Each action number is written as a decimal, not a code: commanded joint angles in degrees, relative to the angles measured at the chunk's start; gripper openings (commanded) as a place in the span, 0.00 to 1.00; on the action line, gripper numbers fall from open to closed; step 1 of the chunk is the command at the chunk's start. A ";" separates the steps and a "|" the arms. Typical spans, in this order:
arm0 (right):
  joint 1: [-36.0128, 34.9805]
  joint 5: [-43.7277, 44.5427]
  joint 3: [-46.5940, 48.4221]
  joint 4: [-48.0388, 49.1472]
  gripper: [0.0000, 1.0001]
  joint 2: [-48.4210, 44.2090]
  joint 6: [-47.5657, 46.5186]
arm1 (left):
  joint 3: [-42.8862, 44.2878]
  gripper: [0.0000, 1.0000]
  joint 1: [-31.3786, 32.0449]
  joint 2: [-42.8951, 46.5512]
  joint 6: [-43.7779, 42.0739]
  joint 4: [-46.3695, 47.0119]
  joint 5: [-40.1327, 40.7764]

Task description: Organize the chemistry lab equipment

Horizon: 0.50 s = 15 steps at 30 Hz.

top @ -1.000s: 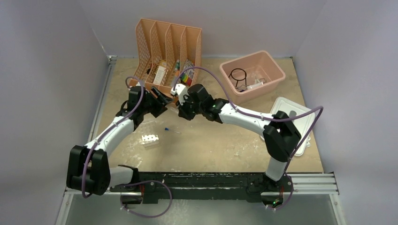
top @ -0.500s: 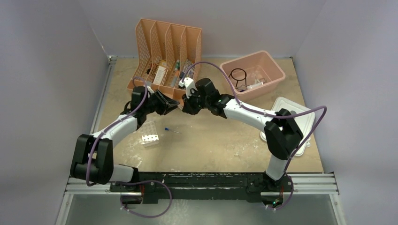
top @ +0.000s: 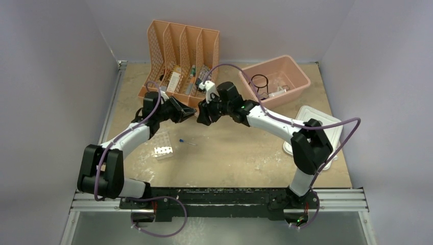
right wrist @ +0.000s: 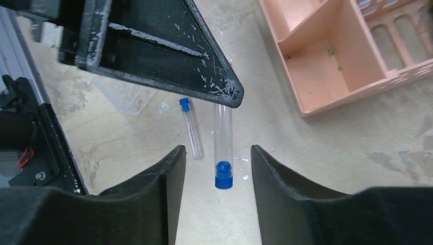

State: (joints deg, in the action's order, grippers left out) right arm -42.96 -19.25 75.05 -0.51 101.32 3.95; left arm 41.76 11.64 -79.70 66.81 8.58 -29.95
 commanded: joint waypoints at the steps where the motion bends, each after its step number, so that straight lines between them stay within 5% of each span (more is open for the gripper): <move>1: 3.55 -4.05 1.32 7.16 0.59 -9.08 10.48 | 4.87 0.01 -0.38 2.70 1.40 4.65 -1.20; 6: 7.81 1.49 -0.03 11.61 0.70 -13.64 26.95 | 5.77 0.02 -0.39 2.82 9.69 13.30 -0.96; 15: 10.31 5.80 0.64 15.89 0.75 -13.77 46.47 | 9.72 0.05 -0.26 2.16 29.52 28.03 7.38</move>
State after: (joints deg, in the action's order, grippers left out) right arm -33.21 -14.76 74.87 11.11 86.78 38.83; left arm 47.77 11.64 -78.81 84.49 25.04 -27.51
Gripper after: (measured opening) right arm 0.739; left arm 0.153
